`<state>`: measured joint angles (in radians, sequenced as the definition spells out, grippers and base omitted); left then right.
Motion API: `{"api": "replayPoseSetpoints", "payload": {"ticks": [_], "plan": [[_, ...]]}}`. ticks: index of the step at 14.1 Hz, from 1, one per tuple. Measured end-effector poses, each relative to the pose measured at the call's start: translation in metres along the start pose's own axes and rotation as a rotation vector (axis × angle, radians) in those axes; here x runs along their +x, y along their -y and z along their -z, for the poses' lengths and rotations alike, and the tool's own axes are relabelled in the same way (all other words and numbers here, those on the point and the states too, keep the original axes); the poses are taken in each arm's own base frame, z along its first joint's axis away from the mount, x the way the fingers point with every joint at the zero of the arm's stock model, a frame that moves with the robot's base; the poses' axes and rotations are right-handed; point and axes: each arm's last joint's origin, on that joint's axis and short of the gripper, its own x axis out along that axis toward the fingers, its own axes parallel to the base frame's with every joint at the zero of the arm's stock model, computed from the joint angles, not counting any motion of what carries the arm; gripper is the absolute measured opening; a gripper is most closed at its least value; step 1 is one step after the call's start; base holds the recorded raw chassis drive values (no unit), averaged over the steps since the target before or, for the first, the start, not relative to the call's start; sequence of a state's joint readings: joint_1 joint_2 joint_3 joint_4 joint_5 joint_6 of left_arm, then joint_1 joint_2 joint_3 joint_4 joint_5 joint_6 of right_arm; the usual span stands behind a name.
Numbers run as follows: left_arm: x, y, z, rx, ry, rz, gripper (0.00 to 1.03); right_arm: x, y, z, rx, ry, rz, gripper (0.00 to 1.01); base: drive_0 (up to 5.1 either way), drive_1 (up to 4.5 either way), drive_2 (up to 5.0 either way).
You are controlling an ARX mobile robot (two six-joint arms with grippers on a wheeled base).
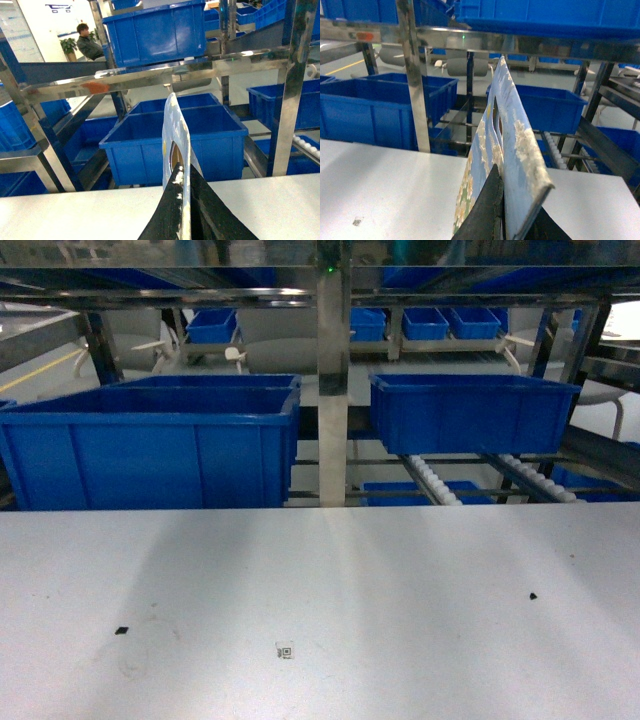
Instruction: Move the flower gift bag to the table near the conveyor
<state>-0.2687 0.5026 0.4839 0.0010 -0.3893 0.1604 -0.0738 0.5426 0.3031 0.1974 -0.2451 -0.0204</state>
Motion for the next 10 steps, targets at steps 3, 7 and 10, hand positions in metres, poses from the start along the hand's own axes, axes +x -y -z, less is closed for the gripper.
{"api": "replayPoseSetpoints", "payload": {"ticks": [3,7,10], "plan": [[0.000,0.000,0.000,0.000,0.000,0.000,0.02,0.032,0.011,0.022,-0.022,-0.023,-0.031,0.02,0.0,0.00,0.0],[0.000,0.000,0.000,0.000,0.000,0.000,0.02,0.064,0.033,0.052,-0.012,-0.090,-0.056,0.02,0.0,0.00,0.0],[0.000,0.000,0.000,0.000,-0.001,0.000,0.02,0.072,0.058,0.076,-0.019,-0.153,-0.031,0.02,0.0,0.00,0.0]]}}
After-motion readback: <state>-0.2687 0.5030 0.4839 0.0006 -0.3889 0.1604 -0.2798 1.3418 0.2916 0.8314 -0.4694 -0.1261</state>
